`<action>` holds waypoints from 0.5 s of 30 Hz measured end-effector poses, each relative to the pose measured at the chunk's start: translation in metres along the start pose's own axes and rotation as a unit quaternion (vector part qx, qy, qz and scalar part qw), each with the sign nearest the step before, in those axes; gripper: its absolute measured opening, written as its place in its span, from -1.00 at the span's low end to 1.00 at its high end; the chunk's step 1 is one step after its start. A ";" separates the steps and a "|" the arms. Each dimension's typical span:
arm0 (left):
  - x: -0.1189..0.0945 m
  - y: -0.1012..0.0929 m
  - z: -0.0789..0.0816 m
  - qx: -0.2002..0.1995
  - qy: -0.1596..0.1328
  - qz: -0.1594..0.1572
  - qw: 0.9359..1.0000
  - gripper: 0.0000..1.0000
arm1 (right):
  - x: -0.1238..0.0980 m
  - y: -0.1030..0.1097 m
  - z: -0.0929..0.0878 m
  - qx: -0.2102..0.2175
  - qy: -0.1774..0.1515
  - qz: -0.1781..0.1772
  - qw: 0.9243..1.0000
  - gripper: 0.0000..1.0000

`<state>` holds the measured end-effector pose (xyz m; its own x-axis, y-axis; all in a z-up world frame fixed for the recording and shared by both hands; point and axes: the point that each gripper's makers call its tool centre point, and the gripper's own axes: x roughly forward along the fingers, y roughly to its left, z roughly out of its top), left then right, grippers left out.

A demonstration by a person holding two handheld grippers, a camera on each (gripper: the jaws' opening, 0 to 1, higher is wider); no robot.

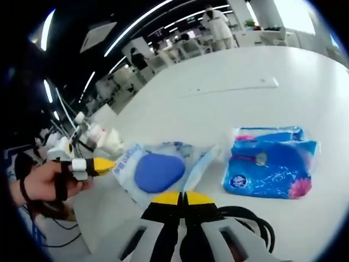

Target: Arrange the tabletop items into an orderly group along one side of the table until the central work area is clear of visible clutter.

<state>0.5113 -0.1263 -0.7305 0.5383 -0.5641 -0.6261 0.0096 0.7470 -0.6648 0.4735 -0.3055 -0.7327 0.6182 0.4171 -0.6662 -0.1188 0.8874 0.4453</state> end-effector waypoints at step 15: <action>0.012 0.008 0.004 -0.032 -0.010 0.018 0.999 -1.00 | 0.022 -0.019 0.015 0.039 -0.011 -0.020 0.999 -1.00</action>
<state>0.5208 -0.1259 -0.7419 0.5541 -0.5290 -0.6428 -0.0648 0.7424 -0.6668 0.5015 -0.3166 -0.7469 0.6383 0.3758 -0.6718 -0.0326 0.8851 0.4642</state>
